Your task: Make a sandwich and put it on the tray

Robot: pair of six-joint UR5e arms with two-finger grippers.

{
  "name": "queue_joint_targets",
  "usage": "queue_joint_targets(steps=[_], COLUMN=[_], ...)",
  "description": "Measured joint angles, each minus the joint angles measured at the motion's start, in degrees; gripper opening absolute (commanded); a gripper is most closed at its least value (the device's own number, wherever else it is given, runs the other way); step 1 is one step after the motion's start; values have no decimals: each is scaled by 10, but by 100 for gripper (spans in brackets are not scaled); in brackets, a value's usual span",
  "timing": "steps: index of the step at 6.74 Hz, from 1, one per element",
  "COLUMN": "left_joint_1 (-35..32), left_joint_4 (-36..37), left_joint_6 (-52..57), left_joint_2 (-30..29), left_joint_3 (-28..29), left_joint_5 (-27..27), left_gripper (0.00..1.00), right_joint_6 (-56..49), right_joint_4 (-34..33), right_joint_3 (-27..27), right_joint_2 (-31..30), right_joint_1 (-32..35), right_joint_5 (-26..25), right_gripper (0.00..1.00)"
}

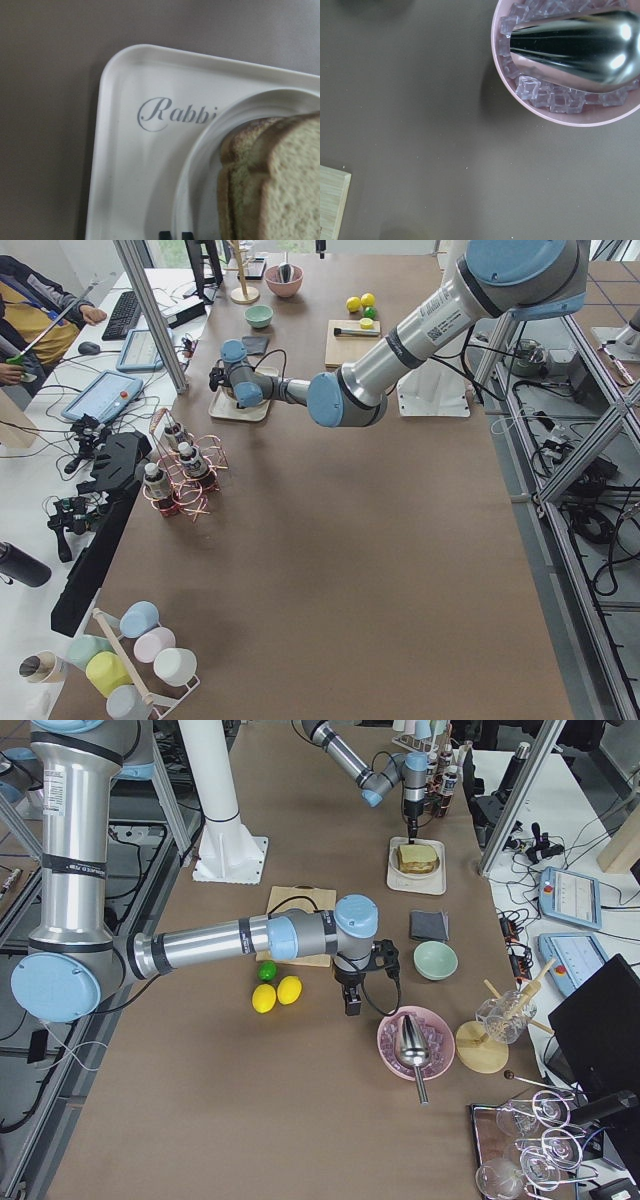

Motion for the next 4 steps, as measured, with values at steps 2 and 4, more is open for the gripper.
queue_joint_targets(steps=[2, 4], left_joint_1=[-11, -23], left_joint_4=[-1, 24], left_joint_6=[-23, -44], left_joint_2=[9, 77], left_joint_3=[-30, -147], left_joint_5=[-6, -12], left_gripper=[71, 72], right_joint_6=[1, 1], right_joint_4=[0, 0], right_joint_3=[1, 2], right_joint_2=[2, 4], right_joint_1=[0, 0], right_joint_5=[0, 0], right_gripper=[100, 100])
